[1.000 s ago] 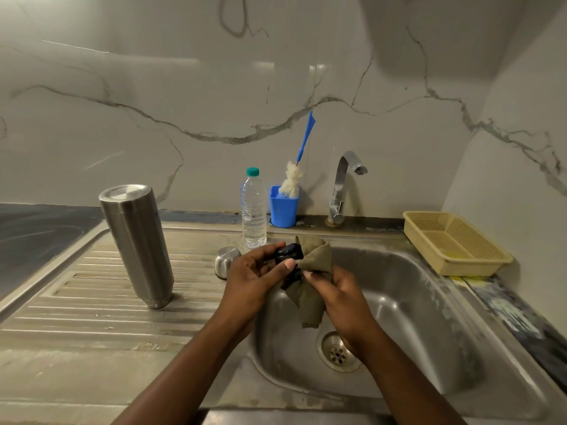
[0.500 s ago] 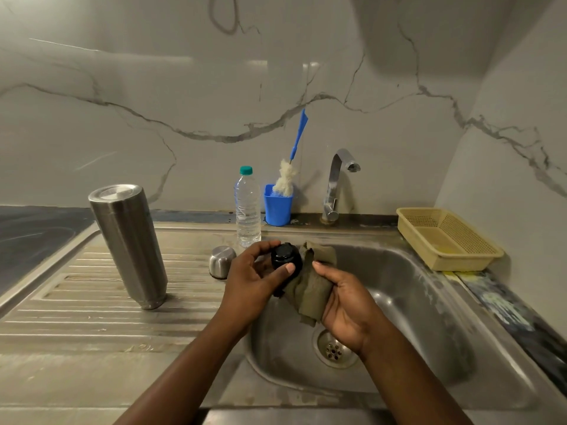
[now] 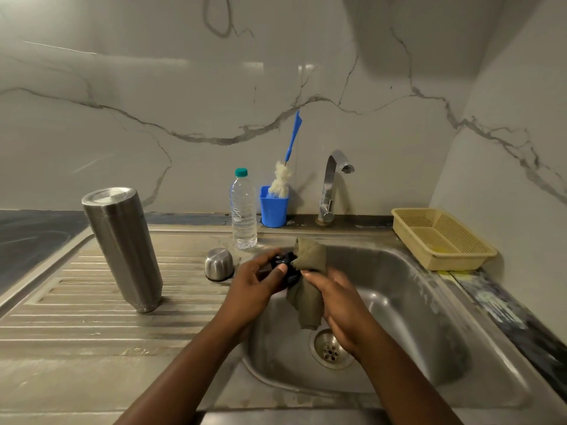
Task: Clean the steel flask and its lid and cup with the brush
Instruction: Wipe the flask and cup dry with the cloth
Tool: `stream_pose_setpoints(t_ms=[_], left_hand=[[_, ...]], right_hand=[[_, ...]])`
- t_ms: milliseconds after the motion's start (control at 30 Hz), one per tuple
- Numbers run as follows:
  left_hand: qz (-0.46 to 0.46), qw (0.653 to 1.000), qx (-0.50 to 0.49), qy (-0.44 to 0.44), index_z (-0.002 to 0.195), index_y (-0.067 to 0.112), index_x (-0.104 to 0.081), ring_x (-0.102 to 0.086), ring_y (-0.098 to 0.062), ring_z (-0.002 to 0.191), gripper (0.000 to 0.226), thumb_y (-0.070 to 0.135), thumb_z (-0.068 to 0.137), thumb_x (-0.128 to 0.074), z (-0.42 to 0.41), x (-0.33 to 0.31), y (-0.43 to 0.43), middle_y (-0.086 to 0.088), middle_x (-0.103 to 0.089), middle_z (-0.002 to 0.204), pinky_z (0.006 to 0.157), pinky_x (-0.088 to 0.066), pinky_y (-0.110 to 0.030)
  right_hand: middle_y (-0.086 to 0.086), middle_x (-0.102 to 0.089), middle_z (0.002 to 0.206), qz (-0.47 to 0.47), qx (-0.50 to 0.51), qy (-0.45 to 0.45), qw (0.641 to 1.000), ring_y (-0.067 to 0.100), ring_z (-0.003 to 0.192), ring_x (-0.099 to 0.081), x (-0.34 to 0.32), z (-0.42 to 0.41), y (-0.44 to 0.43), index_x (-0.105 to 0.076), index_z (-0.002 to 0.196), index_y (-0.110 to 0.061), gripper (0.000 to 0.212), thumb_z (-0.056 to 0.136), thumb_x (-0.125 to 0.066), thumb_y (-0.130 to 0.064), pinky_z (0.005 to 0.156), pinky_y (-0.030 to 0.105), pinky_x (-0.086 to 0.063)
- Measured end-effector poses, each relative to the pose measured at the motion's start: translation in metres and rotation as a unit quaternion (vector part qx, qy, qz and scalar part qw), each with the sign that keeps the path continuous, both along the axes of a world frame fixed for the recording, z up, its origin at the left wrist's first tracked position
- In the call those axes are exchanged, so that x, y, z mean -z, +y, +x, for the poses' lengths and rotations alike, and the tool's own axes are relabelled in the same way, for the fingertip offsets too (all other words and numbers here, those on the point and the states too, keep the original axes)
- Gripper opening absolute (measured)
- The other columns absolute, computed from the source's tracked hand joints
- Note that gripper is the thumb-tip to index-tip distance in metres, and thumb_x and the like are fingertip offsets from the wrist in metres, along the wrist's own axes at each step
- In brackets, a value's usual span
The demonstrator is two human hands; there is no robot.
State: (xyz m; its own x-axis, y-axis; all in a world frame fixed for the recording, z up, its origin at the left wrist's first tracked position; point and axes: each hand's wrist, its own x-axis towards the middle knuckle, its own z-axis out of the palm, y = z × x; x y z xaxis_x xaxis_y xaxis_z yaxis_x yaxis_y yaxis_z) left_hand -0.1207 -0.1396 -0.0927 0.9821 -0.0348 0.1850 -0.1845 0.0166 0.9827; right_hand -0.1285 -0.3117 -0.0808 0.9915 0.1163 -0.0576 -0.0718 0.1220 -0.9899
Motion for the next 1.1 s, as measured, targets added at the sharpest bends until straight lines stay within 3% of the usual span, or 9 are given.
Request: stream_pose_setpoints(t_ms=[133,233,300,433,533,733,867,1000,1100], left_hand=[[-0.055,0.998,-0.011,0.019,0.134,0.019,-0.069,-0.074,-0.014,0.113,0.035,0.009,0.101,-0.067,-0.001,-0.003,0.007,0.004,-0.079,0.118,0.094,-0.062,-0.032],[-0.041,0.999,-0.017,0.005,0.135,0.019,-0.069,-0.073,-0.014,0.117,0.036,0.009,0.100,-0.067,-0.002,-0.003,0.009,0.003,-0.078,0.123,0.100,-0.060,-0.036],[-0.033,0.999,0.006,-0.005,0.133,0.019,-0.069,-0.072,-0.014,0.119,0.034,0.006,0.102,-0.064,-0.004,-0.004,0.006,0.004,-0.078,0.123,0.099,-0.060,-0.033],[0.015,0.997,0.073,-0.030,0.138,0.009,-0.066,-0.071,-0.020,0.122,0.035,0.002,0.105,-0.058,-0.007,-0.002,0.005,-0.004,-0.075,0.130,0.103,-0.057,-0.034],[0.021,0.996,0.079,-0.029,0.142,0.017,-0.061,-0.068,-0.017,0.126,0.042,0.000,0.104,-0.058,-0.008,-0.001,0.006,0.000,-0.073,0.133,0.104,-0.056,-0.032],[0.047,0.997,0.054,-0.037,0.130,0.023,-0.067,-0.071,-0.013,0.120,0.044,0.000,0.093,-0.074,-0.008,0.000,0.003,0.006,-0.077,0.124,0.097,-0.059,-0.028],[0.043,0.997,0.045,-0.037,0.132,0.012,-0.069,-0.074,-0.020,0.116,0.049,0.002,0.087,-0.083,-0.008,-0.001,0.005,-0.003,-0.077,0.123,0.100,-0.060,-0.038],[0.040,0.997,0.044,-0.044,0.131,0.011,-0.068,-0.075,-0.021,0.112,0.055,-0.003,0.081,-0.085,-0.012,-0.004,0.004,-0.004,-0.079,0.119,0.095,-0.061,-0.034],[0.045,0.997,0.036,-0.046,0.136,0.012,-0.061,-0.077,-0.021,0.108,0.067,-0.011,0.077,-0.085,-0.014,-0.002,0.004,-0.005,-0.078,0.115,0.087,-0.062,-0.028]], right_hand=[[0.000,-0.078,0.098,-0.127,0.007,-0.099,0.987,0.018,0.093,-0.075,-0.003,-0.006,0.002,-0.075,0.109,-0.029,0.017,0.102,-0.062,-0.021,0.091,0.047,-0.060],[-0.001,-0.077,0.089,-0.155,0.025,-0.165,0.974,0.022,0.083,-0.073,-0.004,-0.009,0.003,-0.075,0.105,-0.033,0.015,0.101,-0.063,-0.025,0.078,0.046,-0.061],[-0.002,-0.077,0.092,-0.158,0.010,-0.181,0.971,0.026,0.086,-0.073,-0.003,-0.011,0.005,-0.073,0.110,-0.037,0.017,0.102,-0.063,-0.025,0.079,0.049,-0.061],[-0.004,-0.076,0.104,-0.165,-0.030,-0.155,0.974,0.021,0.098,-0.074,0.000,-0.006,0.002,-0.071,0.114,-0.042,0.024,0.104,-0.060,-0.023,0.089,0.052,-0.061],[-0.008,-0.077,0.106,-0.171,-0.056,-0.142,0.973,0.012,0.100,-0.074,-0.002,-0.003,-0.004,-0.070,0.114,-0.040,0.022,0.103,-0.062,-0.023,0.091,0.046,-0.062],[-0.006,-0.077,0.082,-0.209,0.025,-0.187,0.960,0.014,0.073,-0.075,-0.005,-0.002,-0.008,-0.079,0.092,-0.032,0.002,0.091,-0.078,-0.030,0.063,0.038,-0.064],[-0.005,-0.077,0.079,-0.201,0.051,-0.214,0.955,0.015,0.072,-0.074,-0.006,-0.002,-0.009,-0.080,0.088,-0.032,0.007,0.090,-0.080,-0.025,0.063,0.035,-0.063],[0.002,-0.074,0.076,-0.185,0.025,-0.191,0.964,0.023,0.068,-0.072,-0.002,-0.003,-0.004,-0.076,0.089,-0.033,0.009,0.097,-0.071,-0.032,0.059,0.043,-0.062],[0.000,-0.074,0.078,-0.222,-0.026,-0.173,0.959,0.016,0.070,-0.071,0.002,-0.003,-0.002,-0.070,0.087,-0.035,0.014,0.100,-0.065,-0.034,0.063,0.038,-0.058]])
